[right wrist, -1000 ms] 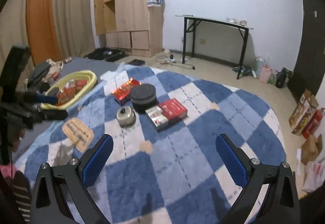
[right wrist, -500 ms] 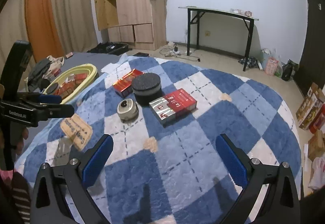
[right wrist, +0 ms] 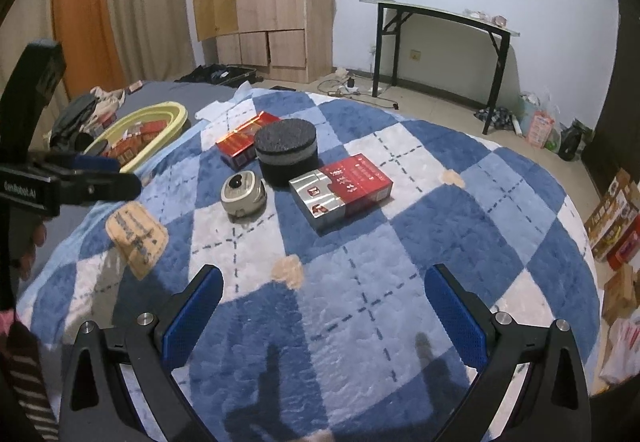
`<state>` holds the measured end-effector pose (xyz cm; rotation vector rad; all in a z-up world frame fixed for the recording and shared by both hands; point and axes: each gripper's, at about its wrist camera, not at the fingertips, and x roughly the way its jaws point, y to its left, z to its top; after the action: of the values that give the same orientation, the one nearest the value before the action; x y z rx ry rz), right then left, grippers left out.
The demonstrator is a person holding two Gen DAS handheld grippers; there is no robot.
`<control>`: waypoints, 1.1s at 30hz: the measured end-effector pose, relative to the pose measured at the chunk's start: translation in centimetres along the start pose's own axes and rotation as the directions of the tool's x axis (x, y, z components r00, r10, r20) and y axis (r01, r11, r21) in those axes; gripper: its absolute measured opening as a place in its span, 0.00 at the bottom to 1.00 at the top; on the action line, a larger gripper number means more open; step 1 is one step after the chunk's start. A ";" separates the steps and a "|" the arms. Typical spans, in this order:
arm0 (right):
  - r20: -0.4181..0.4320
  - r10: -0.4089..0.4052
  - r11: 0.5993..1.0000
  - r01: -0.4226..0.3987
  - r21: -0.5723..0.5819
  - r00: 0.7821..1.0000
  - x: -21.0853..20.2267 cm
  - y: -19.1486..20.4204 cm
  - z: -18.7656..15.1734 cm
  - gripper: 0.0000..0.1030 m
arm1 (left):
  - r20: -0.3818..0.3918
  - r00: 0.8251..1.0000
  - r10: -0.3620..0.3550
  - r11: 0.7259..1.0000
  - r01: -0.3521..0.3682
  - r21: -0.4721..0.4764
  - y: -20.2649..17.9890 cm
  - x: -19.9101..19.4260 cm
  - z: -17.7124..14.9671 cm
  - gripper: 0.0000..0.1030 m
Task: Organize rigid objects
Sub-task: 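Withdraw both tools from the tray and hover over the rug, then grasp the red DIAMOND pack with the left tool while the right tool grasps the red-silver pack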
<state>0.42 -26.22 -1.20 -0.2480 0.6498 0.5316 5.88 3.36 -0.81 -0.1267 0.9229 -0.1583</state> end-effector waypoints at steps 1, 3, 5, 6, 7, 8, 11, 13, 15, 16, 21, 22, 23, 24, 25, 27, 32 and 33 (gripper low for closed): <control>-0.004 0.002 1.000 -0.002 0.001 1.000 0.3 -0.1 -0.2 1.00 | -0.004 1.000 -0.006 1.000 0.006 0.021 0.1 0.4 0.1 1.00; -0.015 0.021 1.000 -0.021 0.005 1.000 0.9 -0.3 -0.4 1.00 | -0.028 1.000 -0.004 0.998 0.006 0.065 0.4 1.4 0.3 1.00; -0.018 0.036 0.999 -0.037 -0.015 0.999 1.5 -0.4 -0.4 1.00 | -0.032 0.999 -0.003 0.995 0.006 0.097 0.8 2.0 1.0 1.00; -0.019 0.048 0.998 -0.048 -0.036 0.999 1.9 -0.4 -0.1 1.00 | -0.036 0.999 -0.008 0.994 0.012 0.107 1.3 2.5 1.6 1.00; -0.013 0.055 0.997 -0.056 -0.057 0.998 2.2 -0.5 0.2 1.00 | -0.033 0.999 -0.012 0.994 0.016 0.107 1.8 2.8 2.3 1.00; 0.000 0.058 0.995 -0.058 -0.082 0.998 2.6 -0.7 0.7 1.00 | -0.022 1.000 -0.012 0.995 0.014 0.103 2.5 3.3 3.5 1.00; 0.015 0.064 0.992 -0.062 -0.112 0.998 4.0 -1.5 2.1 1.00 | 0.002 1.000 -0.022 0.997 0.022 0.076 4.2 4.5 6.1 1.00; 0.019 0.093 0.989 -0.091 -0.113 0.995 5.1 -2.3 2.9 1.00 | -0.006 0.999 -0.035 0.995 0.036 0.096 5.0 6.0 7.8 1.00; 0.006 0.117 0.984 -0.115 -0.134 0.993 6.6 -2.9 3.5 1.00 | -0.015 0.999 0.035 0.988 -0.033 0.153 5.2 7.7 8.6 1.00; -0.006 0.136 0.980 -0.136 -0.146 0.991 7.3 -3.0 3.7 1.00 | -0.023 0.998 0.053 0.984 -0.049 0.172 5.4 8.6 8.7 1.00; -0.021 0.167 0.969 -0.168 -0.181 0.986 9.9 -2.7 4.0 1.00 | -0.047 0.999 -0.027 0.986 0.034 0.166 6.5 11.1 8.7 1.00; -0.029 0.171 0.968 -0.173 -0.181 0.985 10.6 -2.9 4.1 1.00 | -0.049 0.998 -0.028 0.985 0.036 0.169 6.6 11.5 8.7 1.00; -0.040 0.170 0.968 -0.175 -0.182 0.985 11.3 -3.0 4.2 1.00 | -0.064 0.997 -0.037 0.985 0.047 0.168 6.7 12.1 8.7 1.00; -0.043 0.160 0.968 -0.165 -0.190 0.986 12.0 -3.0 4.4 1.00 | -0.077 0.996 -0.051 0.983 0.064 0.172 6.7 12.7 8.5 1.00; -0.042 0.153 0.967 -0.158 -0.197 0.987 12.6 -3.2 4.6 1.00 | -0.073 0.996 -0.051 0.980 0.064 0.187 6.6 13.0 8.5 1.00; -0.047 0.164 0.969 -0.170 -0.182 0.985 13.5 -3.6 5.1 1.00 | -0.067 0.997 -0.050 0.972 0.063 0.225 6.0 13.6 8.4 1.00; -0.083 0.168 0.967 -0.181 -0.182 0.982 16.3 -3.6 5.9 1.00 | -0.060 0.997 -0.045 0.971 0.057 0.233 5.4 15.2 8.8 0.96; -0.086 0.167 0.968 -0.180 -0.177 0.982 16.6 -3.6 6.0 0.98 | -0.049 0.998 -0.041 0.977 0.051 0.209 5.5 15.3 9.1 0.87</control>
<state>16.58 -20.48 -6.87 -0.3882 0.6956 0.7557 22.64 6.22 -8.30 0.0516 0.9423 -0.3015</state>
